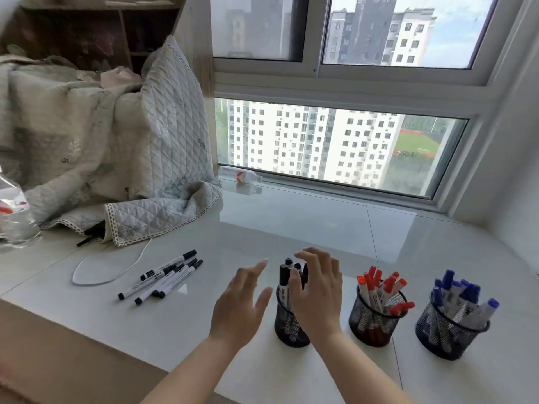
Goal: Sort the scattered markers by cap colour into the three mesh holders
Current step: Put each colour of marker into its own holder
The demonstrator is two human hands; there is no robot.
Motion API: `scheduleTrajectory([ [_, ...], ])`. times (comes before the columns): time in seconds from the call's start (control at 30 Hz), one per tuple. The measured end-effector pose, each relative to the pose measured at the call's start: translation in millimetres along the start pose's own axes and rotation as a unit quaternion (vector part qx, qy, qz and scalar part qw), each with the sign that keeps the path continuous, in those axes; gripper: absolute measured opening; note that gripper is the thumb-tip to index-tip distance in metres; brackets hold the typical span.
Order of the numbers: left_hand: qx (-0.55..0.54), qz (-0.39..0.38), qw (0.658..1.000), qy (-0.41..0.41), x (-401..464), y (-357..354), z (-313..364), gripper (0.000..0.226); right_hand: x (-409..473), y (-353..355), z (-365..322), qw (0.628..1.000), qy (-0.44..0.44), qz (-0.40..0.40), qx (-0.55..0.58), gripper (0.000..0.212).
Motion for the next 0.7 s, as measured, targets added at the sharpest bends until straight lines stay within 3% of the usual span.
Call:
scheduleTrajectory([
  [0.1, 0.019, 0.020, 0.998, 0.052, -3.9, 20.6, -43.8, 0.042, -7.3, -16.3, -44.5, 0.996, 0.079, 0.014, 0.023, 0.022],
  [0.17, 0.046, 0.026, 0.994, 0.096, -7.5, 35.7, -81.9, 0.036, -16.6, -40.7, -63.1, 0.994, 0.100, -0.022, 0.040, 0.019],
  [0.33, 0.157, 0.043, 0.967, 0.196, -16.9, 79.0, -182.6, 0.031, -54.8, -137.0, -59.2, 0.962, -0.035, -0.255, 0.096, 0.018],
  [0.4, 0.203, 0.043, 0.951, 0.231, -18.7, 93.3, -216.4, 0.032, -69.0, -169.9, -56.5, 0.943, -0.075, -0.307, 0.100, 0.021],
  [0.57, 0.163, 0.072, 0.939, 0.293, -14.5, 104.7, -269.1, 0.037, -96.8, -227.5, -46.7, 0.911, -0.206, -0.337, 0.122, 0.024],
  [0.63, 0.109, 0.098, 0.942, 0.302, -5.1, 104.4, -278.3, 0.041, -98.3, -243.0, -46.4, 0.917, -0.201, -0.327, 0.107, 0.024],
  [0.7, 0.099, 0.075, 0.959, 0.255, 7.9, 95.3, -277.6, 0.046, -93.2, -257.9, -49.7, 0.923, -0.187, -0.321, 0.099, 0.024],
])
Point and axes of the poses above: each hand's wrist, its own x-axis towards the middle knuckle, its own y-axis out of the back of the hand, z = x × y, the point moved 8 cm from there along x, towards the middle knuckle, and after that the axes turned 5 degrees about z, right-handed, at the moved point
